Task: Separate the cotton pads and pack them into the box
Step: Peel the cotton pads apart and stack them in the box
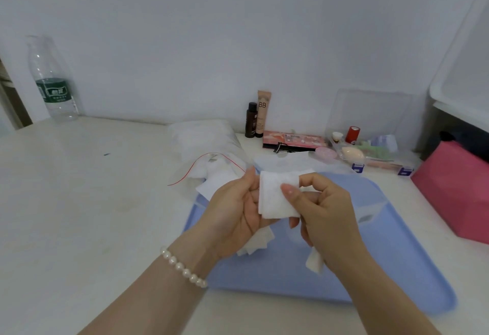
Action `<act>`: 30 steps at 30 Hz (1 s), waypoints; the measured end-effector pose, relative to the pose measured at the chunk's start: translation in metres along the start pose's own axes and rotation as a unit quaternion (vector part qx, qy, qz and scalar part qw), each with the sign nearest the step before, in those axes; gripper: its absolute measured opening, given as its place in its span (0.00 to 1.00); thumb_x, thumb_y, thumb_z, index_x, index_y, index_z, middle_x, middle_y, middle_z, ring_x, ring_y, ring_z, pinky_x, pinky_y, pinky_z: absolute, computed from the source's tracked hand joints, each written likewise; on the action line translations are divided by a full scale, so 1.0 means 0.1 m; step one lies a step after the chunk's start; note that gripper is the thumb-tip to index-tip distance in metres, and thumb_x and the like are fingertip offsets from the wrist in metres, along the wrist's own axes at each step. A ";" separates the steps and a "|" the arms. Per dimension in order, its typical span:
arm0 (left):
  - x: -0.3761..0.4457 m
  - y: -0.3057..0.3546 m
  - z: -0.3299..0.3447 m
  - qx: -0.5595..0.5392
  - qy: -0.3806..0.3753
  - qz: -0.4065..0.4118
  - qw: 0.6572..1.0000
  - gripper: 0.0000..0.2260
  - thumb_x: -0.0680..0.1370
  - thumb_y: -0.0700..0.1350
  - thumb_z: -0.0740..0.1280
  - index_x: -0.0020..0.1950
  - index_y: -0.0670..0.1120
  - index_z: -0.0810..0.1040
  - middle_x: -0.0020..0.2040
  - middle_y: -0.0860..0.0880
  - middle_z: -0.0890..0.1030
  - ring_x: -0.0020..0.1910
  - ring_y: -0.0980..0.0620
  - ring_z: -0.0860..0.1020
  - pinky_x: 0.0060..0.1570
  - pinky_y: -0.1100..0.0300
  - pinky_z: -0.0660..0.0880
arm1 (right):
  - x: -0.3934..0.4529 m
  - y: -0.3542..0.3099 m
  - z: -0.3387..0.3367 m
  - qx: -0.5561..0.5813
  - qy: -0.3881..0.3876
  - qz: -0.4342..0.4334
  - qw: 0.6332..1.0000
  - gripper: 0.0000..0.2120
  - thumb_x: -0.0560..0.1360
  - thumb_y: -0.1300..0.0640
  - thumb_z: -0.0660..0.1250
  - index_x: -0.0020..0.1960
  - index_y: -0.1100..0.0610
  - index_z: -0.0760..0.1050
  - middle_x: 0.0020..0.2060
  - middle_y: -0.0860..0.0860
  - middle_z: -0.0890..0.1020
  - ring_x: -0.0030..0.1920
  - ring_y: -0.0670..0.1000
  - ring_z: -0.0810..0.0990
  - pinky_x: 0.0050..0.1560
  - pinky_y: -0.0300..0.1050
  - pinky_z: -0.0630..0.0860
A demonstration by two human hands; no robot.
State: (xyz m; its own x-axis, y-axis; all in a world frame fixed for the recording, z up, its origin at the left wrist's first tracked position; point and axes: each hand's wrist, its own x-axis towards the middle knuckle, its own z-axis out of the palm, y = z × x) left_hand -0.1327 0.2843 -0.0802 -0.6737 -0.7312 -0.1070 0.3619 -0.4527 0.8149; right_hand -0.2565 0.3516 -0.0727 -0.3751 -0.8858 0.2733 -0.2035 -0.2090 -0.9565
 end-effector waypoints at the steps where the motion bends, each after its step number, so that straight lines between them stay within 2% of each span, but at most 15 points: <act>1: 0.00 -0.01 0.00 -0.002 -0.002 0.001 1.000 0.25 0.82 0.52 0.48 0.63 0.33 0.71 0.57 0.34 0.79 0.59 0.39 0.78 0.55 0.51 0.77 | 0.00 0.00 0.00 0.004 0.004 0.003 1.000 0.07 0.75 0.62 0.66 0.40 0.65 0.74 0.17 0.51 0.73 0.15 0.43 0.66 0.20 0.28 0.62; 4: 0.00 -0.02 0.00 -0.012 0.003 0.009 1.000 0.23 0.82 0.50 0.49 0.61 0.34 0.73 0.57 0.35 0.80 0.58 0.40 0.79 0.54 0.51 0.78 | -0.02 -0.03 0.01 0.013 0.006 0.006 1.000 0.06 0.74 0.62 0.66 0.40 0.64 0.75 0.17 0.52 0.73 0.15 0.43 0.66 0.19 0.30 0.62; 7: -0.02 -0.03 0.01 -0.013 -0.002 0.013 1.000 0.21 0.81 0.50 0.51 0.57 0.36 0.75 0.55 0.36 0.81 0.48 0.43 0.82 0.46 0.53 0.80 | -0.03 -0.05 0.01 0.030 0.010 0.018 0.999 0.06 0.74 0.62 0.66 0.40 0.64 0.75 0.18 0.53 0.73 0.15 0.44 0.64 0.17 0.33 0.61; 9: -0.03 -0.04 0.03 -0.006 -0.017 0.015 1.000 0.20 0.78 0.51 0.54 0.57 0.37 0.76 0.55 0.35 0.81 0.43 0.42 0.80 0.43 0.54 0.79 | -0.03 -0.05 0.02 0.041 0.014 0.030 0.999 0.07 0.75 0.61 0.66 0.41 0.64 0.75 0.20 0.59 0.73 0.15 0.46 0.62 0.17 0.33 0.60; 11: -0.04 -0.05 0.06 -0.007 -0.027 0.017 0.999 0.21 0.73 0.51 0.58 0.55 0.37 0.76 0.53 0.36 0.81 0.47 0.39 0.76 0.42 0.54 0.78 | -0.03 -0.03 0.03 0.036 0.018 0.031 0.999 0.08 0.75 0.61 0.66 0.43 0.67 0.75 0.23 0.63 0.72 0.15 0.44 0.63 0.17 0.33 0.61; 13: -0.03 -0.07 0.07 -0.014 -0.031 0.020 0.999 0.21 0.71 0.51 0.59 0.55 0.36 0.76 0.53 0.36 0.82 0.50 0.39 0.75 0.42 0.54 0.77 | -0.03 -0.03 0.04 0.025 0.020 0.026 0.999 0.08 0.75 0.62 0.65 0.44 0.69 0.74 0.24 0.61 0.73 0.15 0.43 0.66 0.18 0.30 0.63; 16: -0.01 -0.09 0.06 -0.022 -0.026 0.026 0.999 0.23 0.71 0.50 0.59 0.57 0.35 0.74 0.57 0.35 0.80 0.50 0.41 0.78 0.42 0.54 0.76 | -0.03 -0.02 0.05 0.024 0.020 0.024 0.999 0.07 0.75 0.64 0.65 0.43 0.69 0.75 0.20 0.56 0.74 0.15 0.43 0.68 0.18 0.29 0.63; 19: -0.01 -0.09 0.07 -0.015 -0.024 0.032 0.999 0.23 0.71 0.51 0.59 0.57 0.35 0.75 0.58 0.33 0.78 0.50 0.40 0.77 0.41 0.54 0.75 | -0.03 -0.02 0.05 0.029 0.015 0.025 0.999 0.05 0.75 0.65 0.65 0.43 0.68 0.75 0.18 0.51 0.74 0.15 0.42 0.68 0.18 0.29 0.63; 23: -0.02 -0.08 0.06 -0.010 -0.031 0.032 0.999 0.22 0.71 0.51 0.59 0.56 0.35 0.75 0.55 0.34 0.80 0.47 0.41 0.77 0.38 0.56 0.76 | -0.04 -0.03 0.05 0.021 0.003 0.021 1.000 0.05 0.75 0.66 0.65 0.44 0.68 0.75 0.17 0.50 0.74 0.14 0.42 0.67 0.18 0.29 0.63; 27: -0.01 -0.10 0.03 0.002 -0.014 0.029 0.999 0.18 0.79 0.45 0.57 0.61 0.34 0.73 0.56 0.33 0.79 0.49 0.41 0.77 0.39 0.57 0.78 | -0.04 -0.03 0.04 0.016 -0.007 0.023 1.000 0.04 0.75 0.66 0.65 0.44 0.68 0.75 0.17 0.50 0.74 0.14 0.42 0.68 0.18 0.28 0.62; 30: -0.01 -0.10 0.02 0.009 -0.017 0.030 0.999 0.18 0.75 0.43 0.61 0.60 0.34 0.74 0.56 0.34 0.80 0.48 0.42 0.79 0.38 0.57 0.78 | -0.03 -0.02 0.03 0.019 -0.015 0.024 0.999 0.04 0.75 0.66 0.64 0.44 0.67 0.75 0.17 0.49 0.75 0.14 0.42 0.68 0.18 0.28 0.62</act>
State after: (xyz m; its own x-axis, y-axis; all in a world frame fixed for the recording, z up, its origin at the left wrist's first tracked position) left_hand -0.1367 0.2911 -0.0873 -0.6733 -0.7383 -0.0387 0.3908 -0.3998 0.8291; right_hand -0.2519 0.3537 -0.0720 -0.3568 -0.9068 0.2246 -0.1520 -0.1809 -0.9717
